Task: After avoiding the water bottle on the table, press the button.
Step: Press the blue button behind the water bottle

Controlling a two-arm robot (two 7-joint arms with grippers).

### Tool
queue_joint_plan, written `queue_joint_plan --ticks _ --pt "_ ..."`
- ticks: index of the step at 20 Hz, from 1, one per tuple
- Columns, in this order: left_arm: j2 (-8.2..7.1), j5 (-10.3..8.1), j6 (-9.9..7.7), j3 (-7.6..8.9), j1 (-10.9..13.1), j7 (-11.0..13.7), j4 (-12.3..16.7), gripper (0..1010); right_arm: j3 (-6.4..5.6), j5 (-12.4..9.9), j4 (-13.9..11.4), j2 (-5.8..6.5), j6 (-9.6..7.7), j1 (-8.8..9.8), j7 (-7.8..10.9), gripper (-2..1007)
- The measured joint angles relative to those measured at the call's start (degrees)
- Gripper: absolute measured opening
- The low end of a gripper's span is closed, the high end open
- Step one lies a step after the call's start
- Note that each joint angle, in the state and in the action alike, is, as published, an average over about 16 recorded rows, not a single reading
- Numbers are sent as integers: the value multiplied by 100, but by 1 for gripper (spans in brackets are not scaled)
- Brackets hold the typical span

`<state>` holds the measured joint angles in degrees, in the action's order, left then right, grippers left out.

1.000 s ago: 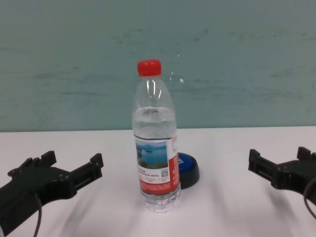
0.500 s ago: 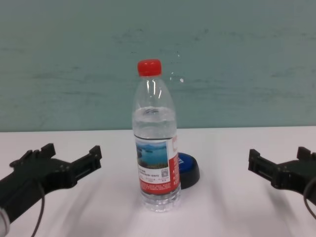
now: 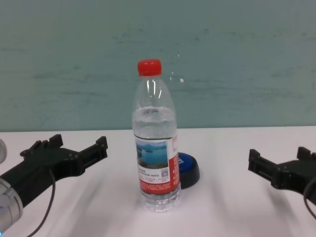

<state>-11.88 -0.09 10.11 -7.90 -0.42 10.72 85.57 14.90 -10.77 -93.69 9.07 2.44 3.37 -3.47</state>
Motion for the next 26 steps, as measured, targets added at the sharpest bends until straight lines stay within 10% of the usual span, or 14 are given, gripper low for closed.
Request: queue_joint_plan --ticks 26 --pt "38 16 206 -244 -946 184 -929 1010 0 0 0 0 0 0 0 1004"
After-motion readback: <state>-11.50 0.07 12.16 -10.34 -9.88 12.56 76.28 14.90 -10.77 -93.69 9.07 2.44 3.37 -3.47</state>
